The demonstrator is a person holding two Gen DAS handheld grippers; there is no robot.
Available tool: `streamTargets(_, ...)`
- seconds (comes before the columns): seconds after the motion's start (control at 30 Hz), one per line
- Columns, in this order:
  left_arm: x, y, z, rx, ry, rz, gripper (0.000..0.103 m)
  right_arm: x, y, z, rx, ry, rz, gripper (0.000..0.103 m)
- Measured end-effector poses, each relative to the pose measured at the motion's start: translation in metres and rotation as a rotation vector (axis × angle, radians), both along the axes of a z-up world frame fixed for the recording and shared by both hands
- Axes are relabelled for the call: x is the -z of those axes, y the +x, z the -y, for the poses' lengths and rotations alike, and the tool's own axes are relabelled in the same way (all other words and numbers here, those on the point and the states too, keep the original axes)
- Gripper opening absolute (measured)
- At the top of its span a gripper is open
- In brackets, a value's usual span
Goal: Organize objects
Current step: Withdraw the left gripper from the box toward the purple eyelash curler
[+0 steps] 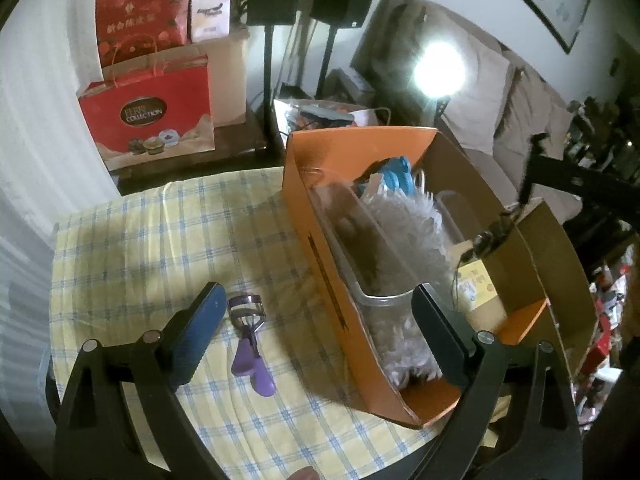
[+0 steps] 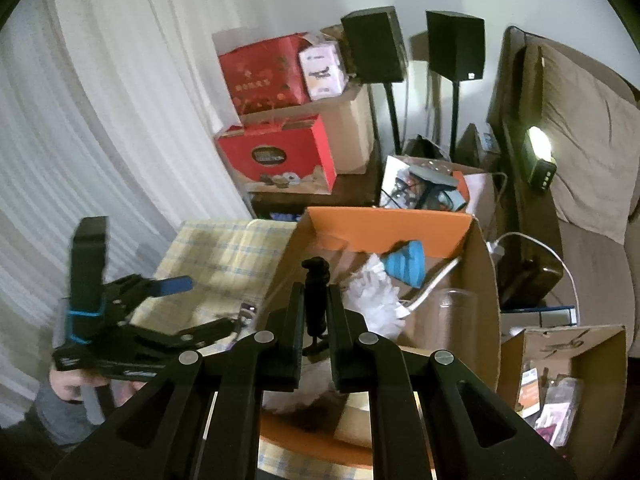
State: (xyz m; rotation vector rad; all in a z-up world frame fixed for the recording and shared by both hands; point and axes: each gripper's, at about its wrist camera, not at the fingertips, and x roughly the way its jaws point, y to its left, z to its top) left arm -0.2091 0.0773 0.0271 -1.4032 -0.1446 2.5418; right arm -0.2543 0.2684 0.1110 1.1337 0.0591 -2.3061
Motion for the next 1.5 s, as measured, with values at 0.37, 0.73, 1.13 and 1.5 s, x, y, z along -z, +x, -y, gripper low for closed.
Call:
streamTargets(0.37, 0.006, 0.012, 0.004, 0.003, -0.039, -0.005, 0.093, 0.065, -0.06, -0.015, 0.11, 0.044, 0.126, 0.013)
streamTargets(0.73, 0.015, 0.018, 0.022, -0.031, -0.056, -0.001, 0.093, 0.081, -0.06, -0.024, 0.175, 0.089, 0.106, 0.037)
streamTargets(1.13, 0.023, 0.027, 0.052, -0.081, -0.087, 0.007, 0.093, 0.049, -0.024, -0.002, 0.105, 0.052, 0.031, 0.064)
streamTargets(1.5, 0.037, 0.033, 0.069, -0.101, -0.061, 0.051, 0.093, 0.041, 0.007, 0.046, 0.017, 0.022, 0.007, 0.076)
